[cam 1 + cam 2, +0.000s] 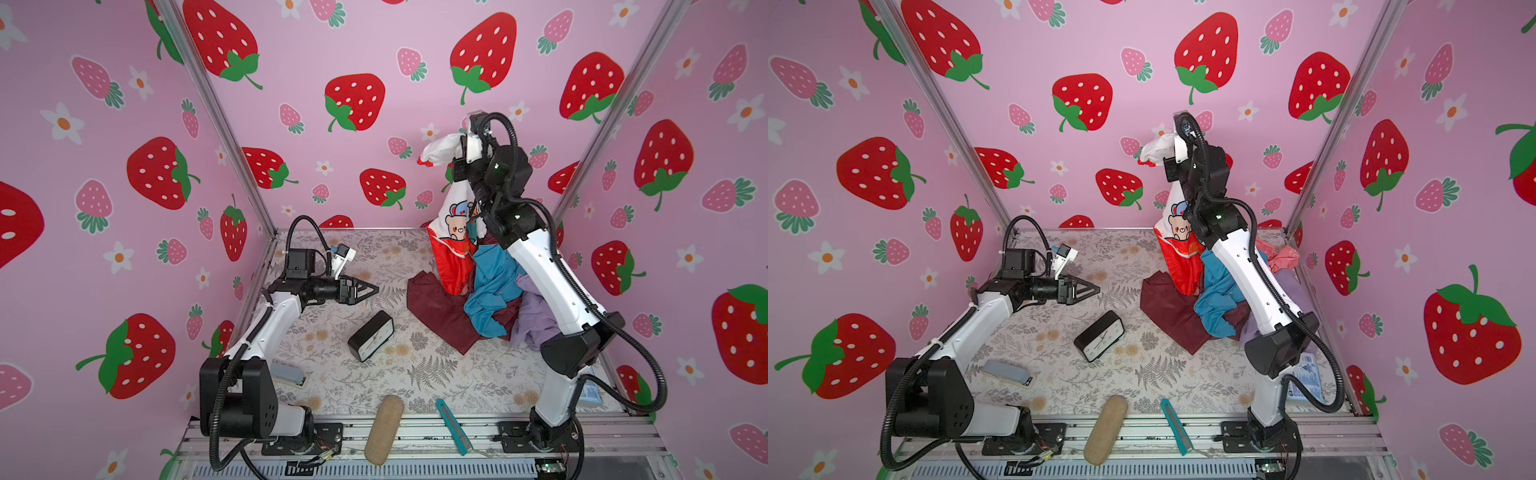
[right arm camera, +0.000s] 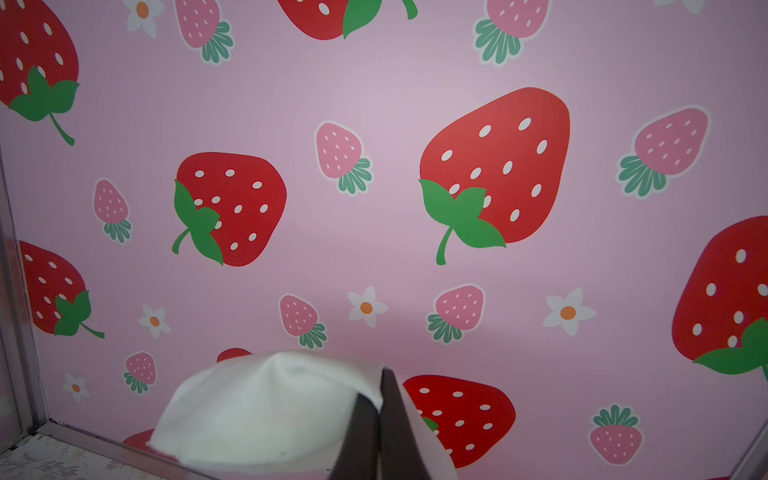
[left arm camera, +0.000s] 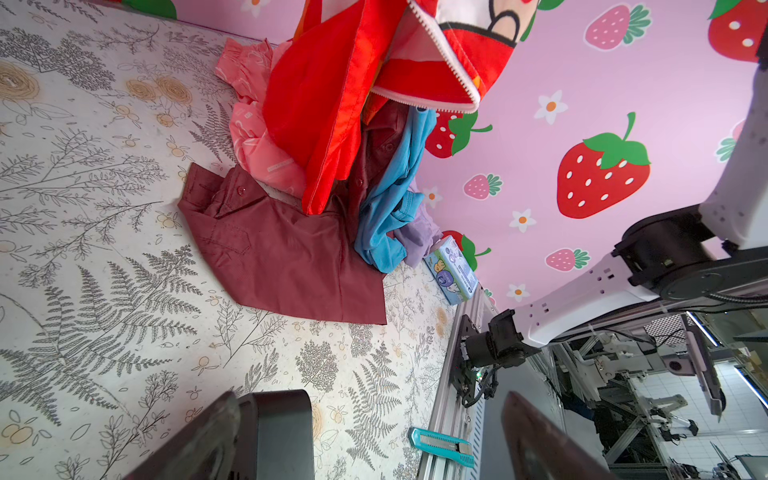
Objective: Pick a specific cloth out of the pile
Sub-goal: 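Lift the white cartoon-print cloth high out of the pile with the right gripper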
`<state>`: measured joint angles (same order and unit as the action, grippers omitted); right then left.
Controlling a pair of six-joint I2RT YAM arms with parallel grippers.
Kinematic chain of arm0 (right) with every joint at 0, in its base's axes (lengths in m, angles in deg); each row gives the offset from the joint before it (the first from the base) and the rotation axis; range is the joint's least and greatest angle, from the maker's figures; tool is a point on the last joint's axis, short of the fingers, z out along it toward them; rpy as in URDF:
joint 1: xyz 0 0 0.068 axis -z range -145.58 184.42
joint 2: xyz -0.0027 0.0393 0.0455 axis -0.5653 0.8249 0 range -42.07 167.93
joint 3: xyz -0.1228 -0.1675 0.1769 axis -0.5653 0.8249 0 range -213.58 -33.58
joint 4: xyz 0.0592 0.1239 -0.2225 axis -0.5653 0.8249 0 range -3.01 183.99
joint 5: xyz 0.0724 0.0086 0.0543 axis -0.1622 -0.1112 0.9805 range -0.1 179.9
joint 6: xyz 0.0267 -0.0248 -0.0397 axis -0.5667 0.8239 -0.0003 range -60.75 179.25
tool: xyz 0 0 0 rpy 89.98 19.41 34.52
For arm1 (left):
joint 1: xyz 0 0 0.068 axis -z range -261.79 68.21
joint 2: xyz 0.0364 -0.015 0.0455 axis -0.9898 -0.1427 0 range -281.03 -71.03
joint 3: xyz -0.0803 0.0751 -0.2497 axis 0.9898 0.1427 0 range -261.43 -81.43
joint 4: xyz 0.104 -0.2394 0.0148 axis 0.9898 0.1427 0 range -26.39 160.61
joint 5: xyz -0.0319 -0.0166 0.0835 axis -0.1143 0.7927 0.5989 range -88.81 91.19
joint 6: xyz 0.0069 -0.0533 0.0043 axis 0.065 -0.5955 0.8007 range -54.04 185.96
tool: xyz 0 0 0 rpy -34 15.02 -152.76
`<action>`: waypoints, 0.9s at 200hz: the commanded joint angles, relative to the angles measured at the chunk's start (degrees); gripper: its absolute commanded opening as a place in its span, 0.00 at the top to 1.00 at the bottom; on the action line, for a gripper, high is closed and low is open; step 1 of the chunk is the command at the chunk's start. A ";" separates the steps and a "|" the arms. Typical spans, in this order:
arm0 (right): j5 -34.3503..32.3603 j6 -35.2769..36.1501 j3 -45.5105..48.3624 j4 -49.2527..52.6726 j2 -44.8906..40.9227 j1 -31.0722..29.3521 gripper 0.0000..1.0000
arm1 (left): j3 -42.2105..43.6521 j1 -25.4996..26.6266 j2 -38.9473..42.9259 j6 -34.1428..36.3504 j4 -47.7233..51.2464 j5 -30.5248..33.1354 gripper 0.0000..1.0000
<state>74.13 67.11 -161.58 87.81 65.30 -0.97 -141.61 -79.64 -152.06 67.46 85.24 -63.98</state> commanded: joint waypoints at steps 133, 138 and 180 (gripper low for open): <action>11.24 -2.76 -6.37 -23.44 0.90 -1.08 1.00 | -0.44 -0.21 0.79 1.08 -0.29 -1.19 0.01; 11.37 -2.76 -6.79 -24.04 1.14 -1.08 1.00 | -0.46 -0.15 0.83 1.05 -0.27 -1.21 0.01; 15.53 -1.63 -11.99 -28.78 4.89 -1.11 1.00 | -0.46 -0.14 0.97 1.05 -0.29 -1.19 0.01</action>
<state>85.06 64.92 -169.03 67.68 68.80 -1.48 -141.61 -79.64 -152.08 67.48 85.24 -63.96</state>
